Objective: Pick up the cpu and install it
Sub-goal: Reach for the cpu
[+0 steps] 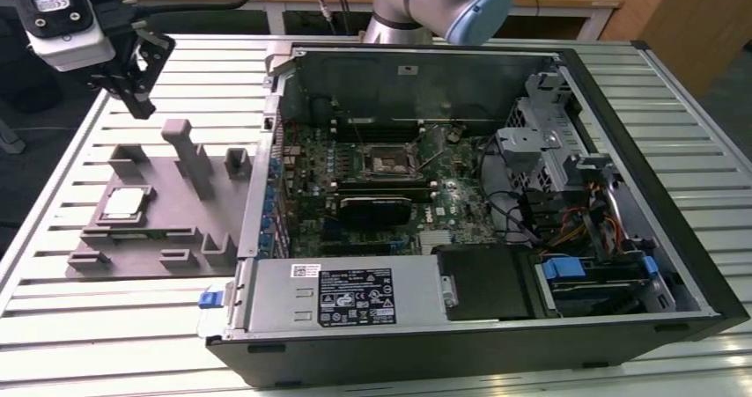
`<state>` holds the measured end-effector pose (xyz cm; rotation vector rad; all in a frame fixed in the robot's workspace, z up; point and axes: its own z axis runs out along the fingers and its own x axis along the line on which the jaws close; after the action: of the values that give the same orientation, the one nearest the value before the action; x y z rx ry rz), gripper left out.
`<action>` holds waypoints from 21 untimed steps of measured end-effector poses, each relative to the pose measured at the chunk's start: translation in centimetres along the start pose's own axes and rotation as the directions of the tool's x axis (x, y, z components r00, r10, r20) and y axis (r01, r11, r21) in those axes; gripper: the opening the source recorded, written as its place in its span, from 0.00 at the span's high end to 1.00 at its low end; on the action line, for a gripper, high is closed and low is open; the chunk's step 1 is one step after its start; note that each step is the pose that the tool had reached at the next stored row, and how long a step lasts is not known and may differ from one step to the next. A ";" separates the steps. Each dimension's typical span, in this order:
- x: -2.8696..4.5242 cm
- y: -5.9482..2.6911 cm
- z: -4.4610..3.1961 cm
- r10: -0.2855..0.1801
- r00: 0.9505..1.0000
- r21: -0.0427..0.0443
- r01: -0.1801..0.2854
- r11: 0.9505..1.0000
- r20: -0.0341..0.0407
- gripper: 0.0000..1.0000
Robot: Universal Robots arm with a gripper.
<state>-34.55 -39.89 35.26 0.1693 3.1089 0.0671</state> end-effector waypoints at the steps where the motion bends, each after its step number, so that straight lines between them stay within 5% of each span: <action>1: 0.12 -0.02 0.10 0.001 1.000 0.000 -0.001 1.000 0.000 0.89; 21: 2.12 -0.26 1.89 0.014 1.000 0.000 -0.014 1.000 0.000 0.89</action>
<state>-36.63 -39.84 33.30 0.1909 3.1075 0.0666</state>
